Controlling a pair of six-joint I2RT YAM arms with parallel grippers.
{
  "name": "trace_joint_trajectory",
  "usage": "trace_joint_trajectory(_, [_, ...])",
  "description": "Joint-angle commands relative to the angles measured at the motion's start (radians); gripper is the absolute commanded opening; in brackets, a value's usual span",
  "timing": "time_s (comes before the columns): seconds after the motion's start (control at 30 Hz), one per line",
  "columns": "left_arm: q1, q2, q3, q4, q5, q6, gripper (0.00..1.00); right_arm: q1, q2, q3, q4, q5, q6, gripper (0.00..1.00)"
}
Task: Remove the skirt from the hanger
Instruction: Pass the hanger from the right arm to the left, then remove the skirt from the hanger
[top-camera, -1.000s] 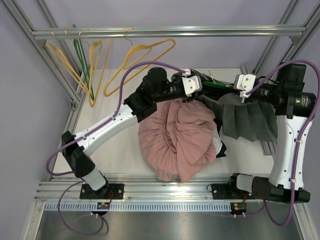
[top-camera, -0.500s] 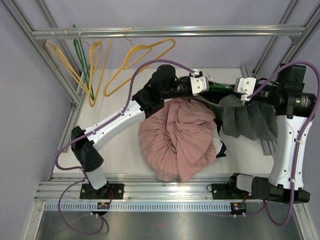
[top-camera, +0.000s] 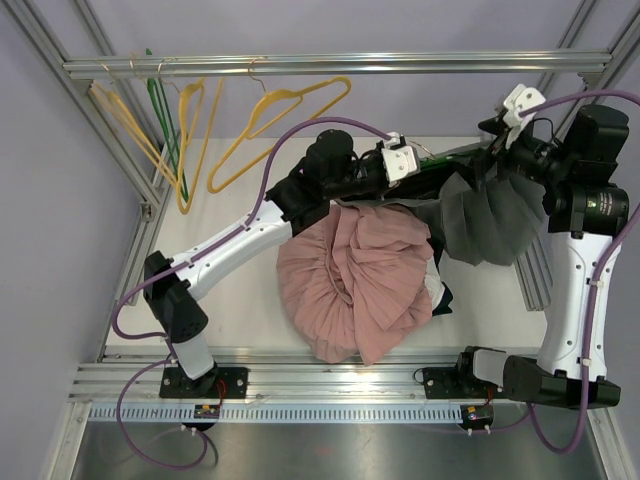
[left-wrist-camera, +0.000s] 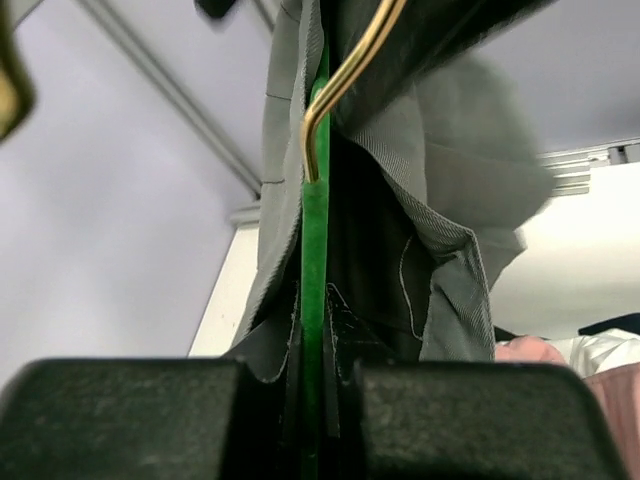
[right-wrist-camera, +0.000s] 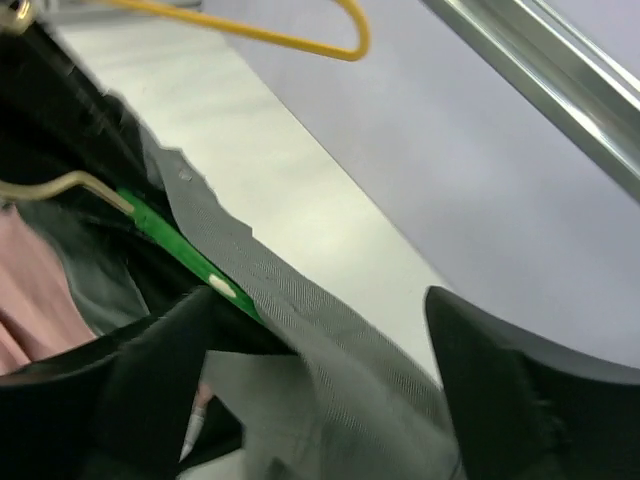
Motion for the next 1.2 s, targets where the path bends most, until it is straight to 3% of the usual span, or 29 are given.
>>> trace_joint_trajectory(0.0, [0.004, -0.011, 0.02, 0.11, -0.113, -0.028, 0.0, -0.001, -0.023, 0.046, 0.209, 0.2, 0.51, 0.98])
trace_joint_trajectory(0.13, [0.004, -0.018, 0.014, 0.114, -0.148, -0.043, 0.0, -0.001, -0.03, 0.054, 0.155, 0.264, 0.694, 1.0])
trace_joint_trajectory(0.33, [0.004, -0.035, 0.002, 0.111, -0.148, -0.034, 0.0, -0.001, -0.057, -0.009, 0.095, 0.537, 0.853, 0.98])
trace_joint_trajectory(0.47, [0.004, -0.049, -0.013, 0.111, -0.131, -0.025, 0.0, -0.001, -0.099, -0.075, 0.103, 0.473, 0.739, 0.97])
trace_joint_trajectory(0.67, [0.004, -0.06, -0.021, 0.1, -0.104, -0.023, 0.0, -0.001, -0.11, -0.055, 0.026, 0.276, 0.436, 0.99])
trace_joint_trajectory(0.83, [0.004, -0.072, -0.033, 0.103, -0.084, -0.023, 0.0, -0.001, -0.087, -0.083, 0.074, 0.347, 0.409, 0.94])
trace_joint_trajectory(1.03, [0.004, -0.099, -0.055, 0.107, -0.068, -0.019, 0.0, 0.001, -0.067, -0.133, 0.129, 0.352, 0.35, 0.81])
trace_joint_trajectory(1.13, [0.004, -0.107, -0.063, 0.103, -0.067, -0.013, 0.0, 0.001, -0.034, -0.106, 0.109, 0.338, 0.325, 0.67])
trace_joint_trajectory(1.17, [0.004, -0.112, -0.066, 0.107, -0.067, -0.011, 0.0, -0.001, -0.018, -0.092, 0.104, 0.34, 0.319, 0.59])
